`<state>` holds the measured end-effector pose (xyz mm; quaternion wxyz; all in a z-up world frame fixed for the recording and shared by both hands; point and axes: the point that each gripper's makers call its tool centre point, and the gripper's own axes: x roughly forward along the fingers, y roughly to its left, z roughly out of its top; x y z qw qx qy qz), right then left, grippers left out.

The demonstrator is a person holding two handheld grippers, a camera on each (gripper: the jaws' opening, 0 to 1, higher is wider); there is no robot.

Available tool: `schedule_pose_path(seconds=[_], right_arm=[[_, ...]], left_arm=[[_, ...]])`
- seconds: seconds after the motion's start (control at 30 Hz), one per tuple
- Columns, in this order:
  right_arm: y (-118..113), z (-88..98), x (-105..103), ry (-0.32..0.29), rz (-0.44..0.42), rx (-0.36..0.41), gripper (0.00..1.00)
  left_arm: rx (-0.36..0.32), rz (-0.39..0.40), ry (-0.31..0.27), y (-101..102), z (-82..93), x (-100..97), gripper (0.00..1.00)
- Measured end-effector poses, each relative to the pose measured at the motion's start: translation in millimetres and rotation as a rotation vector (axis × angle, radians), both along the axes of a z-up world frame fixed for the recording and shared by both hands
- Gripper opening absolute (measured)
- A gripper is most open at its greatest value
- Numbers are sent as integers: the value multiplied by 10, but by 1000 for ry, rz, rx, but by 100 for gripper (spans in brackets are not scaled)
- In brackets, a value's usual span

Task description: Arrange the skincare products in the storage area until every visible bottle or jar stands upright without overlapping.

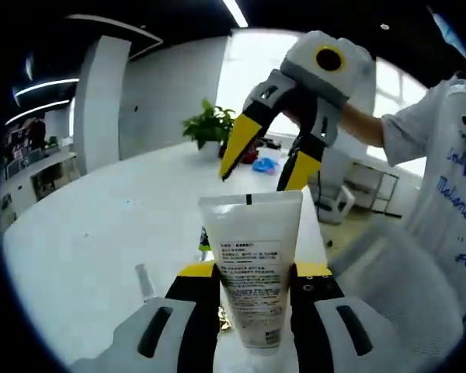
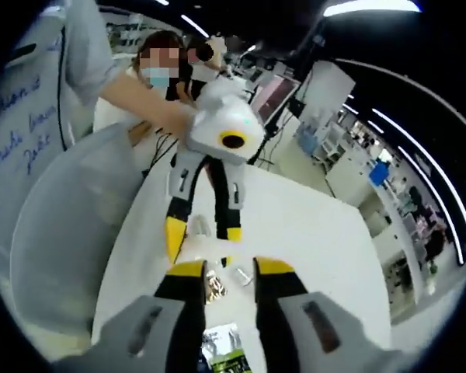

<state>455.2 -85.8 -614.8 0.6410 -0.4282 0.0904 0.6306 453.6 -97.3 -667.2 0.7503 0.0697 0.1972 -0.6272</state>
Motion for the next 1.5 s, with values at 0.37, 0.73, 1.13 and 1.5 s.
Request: schedule_pose_path(seconds=[0.37,0.73,1.13,1.5], right_arm=[[131,-269,-257,-19,239,-104,19],[192,-542,-594,-12,465,-197,12],[202,-601,-678,-72,560,-264,8],[214,-557,-751,-73,577,-270,3]], left_arm=[[145,-238,44,-12,-160,-255,31],[286,-485,110,43,-310,-567,31],[277,-525,94,28,-331,-668,32],[230,-567,118,38,-294,-804,33]])
